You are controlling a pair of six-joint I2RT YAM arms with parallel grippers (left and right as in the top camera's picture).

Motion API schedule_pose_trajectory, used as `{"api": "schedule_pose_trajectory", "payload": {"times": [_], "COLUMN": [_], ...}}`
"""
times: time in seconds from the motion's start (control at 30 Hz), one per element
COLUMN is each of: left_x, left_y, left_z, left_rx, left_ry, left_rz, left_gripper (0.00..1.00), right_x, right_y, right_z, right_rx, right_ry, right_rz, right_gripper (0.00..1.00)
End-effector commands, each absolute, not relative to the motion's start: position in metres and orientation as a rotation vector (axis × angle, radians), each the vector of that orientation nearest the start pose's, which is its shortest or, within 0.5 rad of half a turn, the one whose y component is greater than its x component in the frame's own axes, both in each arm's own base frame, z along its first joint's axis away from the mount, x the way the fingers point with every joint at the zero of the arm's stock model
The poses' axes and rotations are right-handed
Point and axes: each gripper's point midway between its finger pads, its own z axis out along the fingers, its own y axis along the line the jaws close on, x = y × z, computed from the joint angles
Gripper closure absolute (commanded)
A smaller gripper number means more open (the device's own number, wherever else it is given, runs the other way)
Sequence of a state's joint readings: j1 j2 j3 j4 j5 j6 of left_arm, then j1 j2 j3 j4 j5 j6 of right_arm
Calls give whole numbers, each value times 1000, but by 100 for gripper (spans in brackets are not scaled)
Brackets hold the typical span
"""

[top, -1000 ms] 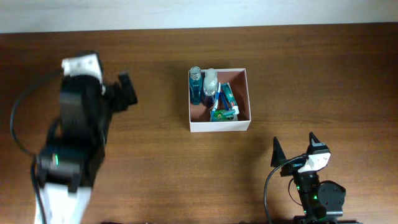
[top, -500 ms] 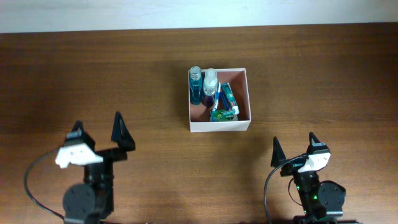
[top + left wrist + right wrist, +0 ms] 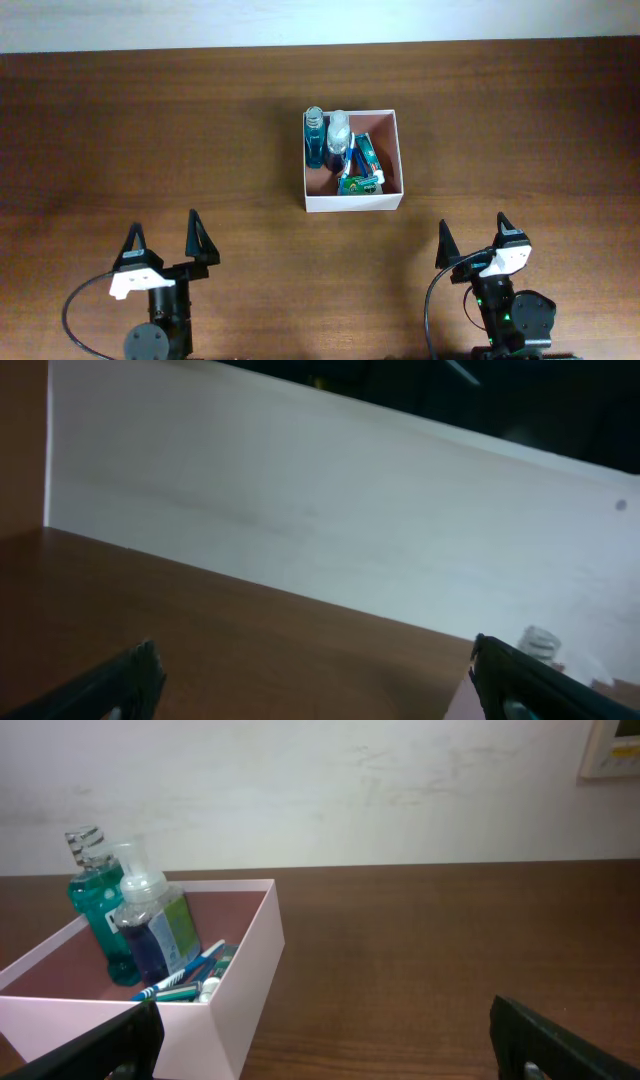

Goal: Pack container

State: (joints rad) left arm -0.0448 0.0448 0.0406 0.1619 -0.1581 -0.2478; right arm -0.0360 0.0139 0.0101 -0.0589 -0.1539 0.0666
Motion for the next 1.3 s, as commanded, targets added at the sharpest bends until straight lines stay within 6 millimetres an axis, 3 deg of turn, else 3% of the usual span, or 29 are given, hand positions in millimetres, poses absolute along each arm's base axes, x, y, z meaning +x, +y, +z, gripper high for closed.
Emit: {"api": "schedule_pose_trajectory", "payload": {"times": [0.0, 0.17, 0.37, 0.6, 1.27], "left_x": [243, 245, 246, 246, 246], "left_y": [10, 11, 10, -6, -5], "left_z": [212, 199, 157, 157, 156], "left_rx": [-219, -198, -200, -51, -45], "left_ry": [1406, 1462, 1634, 1649, 1650], "left_rz": [-142, -101, -85, -87, -70], "left_gripper": [1, 1, 1, 1, 1], "right_x": [245, 245, 245, 245, 245], "right_y": [15, 15, 15, 15, 15], "right_z": [160, 160, 160, 160, 160], "right_rx": [-30, -30, -30, -30, -29], "right_ry": [1634, 1634, 1634, 1634, 1634], "right_rz": [133, 133, 133, 133, 133], "right_gripper": [1, 1, 1, 1, 1]}}
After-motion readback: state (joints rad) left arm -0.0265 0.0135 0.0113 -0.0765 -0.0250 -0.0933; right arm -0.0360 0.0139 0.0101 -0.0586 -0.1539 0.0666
